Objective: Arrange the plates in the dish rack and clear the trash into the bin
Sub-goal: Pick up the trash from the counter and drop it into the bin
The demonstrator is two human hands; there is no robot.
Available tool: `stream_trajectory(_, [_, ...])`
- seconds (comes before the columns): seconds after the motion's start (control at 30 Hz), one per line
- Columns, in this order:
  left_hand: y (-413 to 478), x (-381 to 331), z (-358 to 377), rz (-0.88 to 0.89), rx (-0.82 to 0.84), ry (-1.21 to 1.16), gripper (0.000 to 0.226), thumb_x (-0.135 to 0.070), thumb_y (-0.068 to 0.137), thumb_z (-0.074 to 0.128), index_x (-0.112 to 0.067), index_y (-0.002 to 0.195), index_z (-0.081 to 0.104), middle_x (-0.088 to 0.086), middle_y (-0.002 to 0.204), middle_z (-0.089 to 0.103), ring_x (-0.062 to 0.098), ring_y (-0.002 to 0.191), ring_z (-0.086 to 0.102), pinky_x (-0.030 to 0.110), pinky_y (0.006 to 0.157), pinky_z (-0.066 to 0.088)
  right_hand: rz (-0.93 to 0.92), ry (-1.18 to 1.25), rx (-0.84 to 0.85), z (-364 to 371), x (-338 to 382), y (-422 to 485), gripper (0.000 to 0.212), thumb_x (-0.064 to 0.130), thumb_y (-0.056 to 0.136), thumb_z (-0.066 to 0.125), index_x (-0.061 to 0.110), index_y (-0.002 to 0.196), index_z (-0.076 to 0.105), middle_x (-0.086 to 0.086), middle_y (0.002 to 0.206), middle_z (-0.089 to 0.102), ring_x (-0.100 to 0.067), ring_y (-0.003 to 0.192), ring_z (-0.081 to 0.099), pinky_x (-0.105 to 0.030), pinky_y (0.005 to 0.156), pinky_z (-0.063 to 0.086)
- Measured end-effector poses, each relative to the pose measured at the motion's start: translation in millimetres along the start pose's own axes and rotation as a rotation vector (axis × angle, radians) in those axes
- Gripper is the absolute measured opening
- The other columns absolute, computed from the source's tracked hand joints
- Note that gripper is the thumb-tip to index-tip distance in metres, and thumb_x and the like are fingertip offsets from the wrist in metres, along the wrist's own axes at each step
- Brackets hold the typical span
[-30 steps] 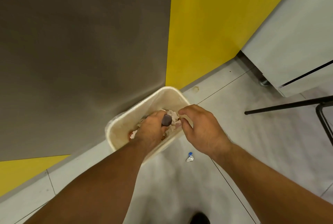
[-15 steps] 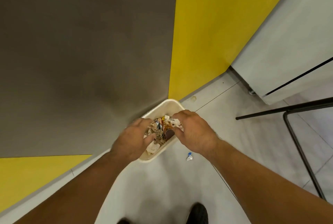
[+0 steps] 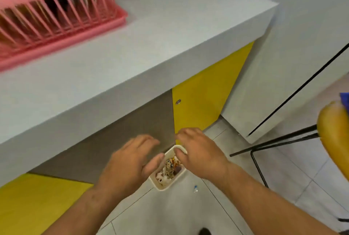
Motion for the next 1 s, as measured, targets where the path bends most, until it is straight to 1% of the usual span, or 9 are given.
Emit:
stream_trajectory(0.1, [1.0,-27.2,-61.4,0.007,-0.059,0.048,0.043,-0.061,0.09,0.036,-0.031,0.115,0.055,-0.01,0.117,0.059,0.011,0.103,0.058,0.032,0.074,0.055,-0.024,0.002,-0.072,-59.8,22.8,-12.9,0.042,0.035,0.096,0.047,0.019,0.134,0.049,0.0,0.135,0.049,-0.018,0.125,0.039,-0.031,0.103,0.037])
stream_trajectory(0.17, [1.6,-40.0,-94.2,0.01,-0.08,0.077,0.047,-0.063,0.09,0.034,-0.032,0.118,0.054,-0.01,0.12,0.058,0.011,0.106,0.057,0.029,0.078,0.05,-0.043,-0.011,-0.122,-94.9,37.0,-18.9,0.042,0.036,0.096,0.049,0.019,0.135,0.049,0.001,0.135,0.049,-0.018,0.126,0.039,-0.028,0.103,0.035])
stream_trajectory(0.27, [2.8,-49.6,-136.6,0.001,-0.105,0.097,0.048,-0.064,0.091,0.032,-0.033,0.123,0.051,-0.012,0.124,0.054,0.009,0.109,0.053,0.027,0.083,0.047,-0.064,-0.041,-0.194,-137.0,56.9,-20.7,0.041,0.036,0.094,0.051,0.019,0.131,0.052,0.0,0.131,0.053,-0.02,0.123,0.043,-0.029,0.102,0.037])
stream_trajectory(0.37, [-1.6,-52.3,-168.9,-0.003,-0.18,0.121,0.052,-0.067,0.089,0.032,-0.032,0.121,0.054,-0.011,0.121,0.057,0.01,0.107,0.056,0.027,0.083,0.048,-0.094,-0.067,-0.247,-164.6,78.3,-19.6,0.039,0.038,0.093,0.051,0.02,0.128,0.053,0.001,0.13,0.053,-0.019,0.122,0.043,-0.027,0.102,0.035])
stream_trajectory(0.5, [-15.1,-38.2,-191.6,-0.053,-0.214,0.088,0.061,-0.073,0.085,0.024,-0.035,0.124,0.051,-0.013,0.127,0.053,0.009,0.114,0.051,0.028,0.09,0.045,-0.126,-0.082,-0.26,-177.2,108.9,-16.9,0.04,0.037,0.095,0.05,0.021,0.131,0.051,0.004,0.135,0.049,-0.015,0.125,0.04,-0.023,0.104,0.031])
stream_trajectory(0.6, [-30.9,-13.2,-200.3,-0.072,-0.223,0.081,0.06,-0.073,0.085,0.023,-0.036,0.123,0.051,-0.016,0.126,0.052,0.006,0.113,0.05,0.026,0.089,0.044,-0.126,-0.083,-0.251,-171.5,137.3,-12.7,0.039,0.037,0.095,0.049,0.022,0.131,0.051,0.005,0.134,0.049,-0.015,0.124,0.04,-0.025,0.103,0.035])
stream_trajectory(0.7, [-47.4,24.0,-211.5,-0.085,-0.227,0.059,0.059,-0.073,0.085,0.025,-0.036,0.123,0.051,-0.018,0.125,0.053,0.004,0.113,0.05,0.023,0.087,0.043,-0.125,-0.073,-0.235,-158.8,172.5,0.4,0.039,0.038,0.096,0.047,0.023,0.133,0.049,0.007,0.135,0.047,-0.012,0.126,0.039,-0.024,0.101,0.036])
stream_trajectory(0.87, [-83.0,115.8,-243.4,-0.124,-0.251,0.013,0.061,-0.075,0.082,0.024,-0.038,0.121,0.053,-0.021,0.123,0.052,0.002,0.114,0.049,0.02,0.087,0.04,-0.096,-0.043,-0.224,-121.7,250.5,37.1,0.041,0.039,0.097,0.046,0.025,0.135,0.046,0.008,0.139,0.045,-0.012,0.127,0.039,-0.027,0.105,0.038])
stream_trajectory(1.0, [-104.6,188.5,-269.8,-0.133,-0.238,0.01,0.064,-0.076,0.08,0.024,-0.035,0.121,0.054,-0.018,0.124,0.053,0.005,0.113,0.05,0.024,0.088,0.042,-0.069,-0.024,-0.23,-90.3,309.8,71.9,0.042,0.04,0.097,0.046,0.025,0.137,0.046,0.008,0.14,0.045,-0.013,0.126,0.041,-0.025,0.104,0.036])
Point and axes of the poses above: each hand's wrist, its own y-axis towards the middle knuckle, its own z-axis out of the palm, x = y × z, the point moved 3 cm from there along y, towards the middle knuckle
